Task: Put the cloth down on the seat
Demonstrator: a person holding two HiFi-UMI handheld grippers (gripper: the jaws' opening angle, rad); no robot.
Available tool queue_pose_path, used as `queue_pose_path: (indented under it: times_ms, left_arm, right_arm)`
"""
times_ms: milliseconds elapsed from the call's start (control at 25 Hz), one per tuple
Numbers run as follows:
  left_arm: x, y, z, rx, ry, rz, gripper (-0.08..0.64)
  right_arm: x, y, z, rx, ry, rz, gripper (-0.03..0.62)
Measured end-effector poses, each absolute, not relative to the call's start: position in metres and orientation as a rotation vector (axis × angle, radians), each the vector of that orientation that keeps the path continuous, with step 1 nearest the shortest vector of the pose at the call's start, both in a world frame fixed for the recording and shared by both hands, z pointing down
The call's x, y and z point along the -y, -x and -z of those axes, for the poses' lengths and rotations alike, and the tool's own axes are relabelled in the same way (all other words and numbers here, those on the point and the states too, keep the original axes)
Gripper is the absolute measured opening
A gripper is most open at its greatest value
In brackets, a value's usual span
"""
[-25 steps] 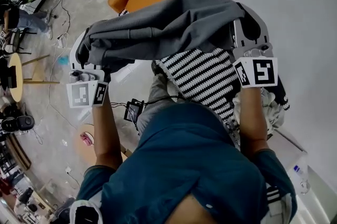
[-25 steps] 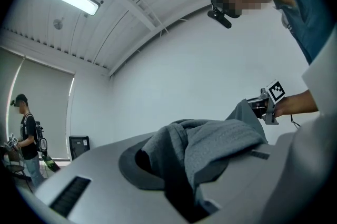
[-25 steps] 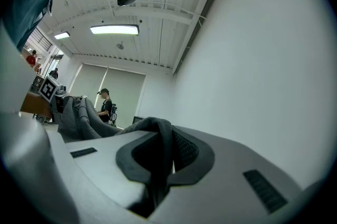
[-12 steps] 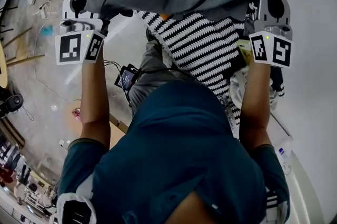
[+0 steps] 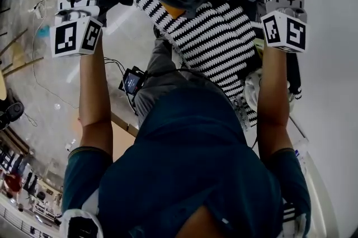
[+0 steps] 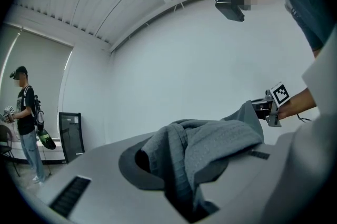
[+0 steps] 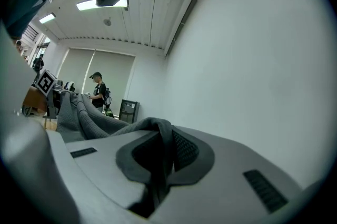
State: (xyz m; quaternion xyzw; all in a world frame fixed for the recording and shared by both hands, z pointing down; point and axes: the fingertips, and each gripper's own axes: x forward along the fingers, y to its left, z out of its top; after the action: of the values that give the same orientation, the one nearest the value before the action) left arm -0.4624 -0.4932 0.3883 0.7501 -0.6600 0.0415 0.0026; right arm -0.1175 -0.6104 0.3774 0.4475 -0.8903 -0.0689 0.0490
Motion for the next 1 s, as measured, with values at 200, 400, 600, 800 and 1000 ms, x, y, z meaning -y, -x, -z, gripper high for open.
queue_pose_path:
  times_ms: [200,400,600,800,1000]
  left_arm:
    - [0.517,0.471,-0.422,2.048,-2.337,-0.160,0.087]
    - [0.542,0.490,-0.446,2.037,-2.315,-0.187,0.087]
    - [0.555,0.480,-0.477,2.030,-2.298,-0.225,0.087]
    - [0.568,0.486,-0.513,2.006,-2.280,-0.263,0.087]
    - [0.587,0.491,-0.545,1.980,-2.258,-0.310,0.087]
  right_arm:
    - [0.638,0.123,-0.412,2.682,-1.382,0.172,0.021]
    - [0.669,0.134,-0.433,2.652,-1.408,0.159,0.021]
    - [0.688,0.119,-0.463,2.629,-1.431,0.143,0.021]
    - [0.701,0.123,-0.496,2.604,-1.433,0.129,0.021]
    - [0.722,0.127,-0.524,2.584,-1.434,0.112,0.021]
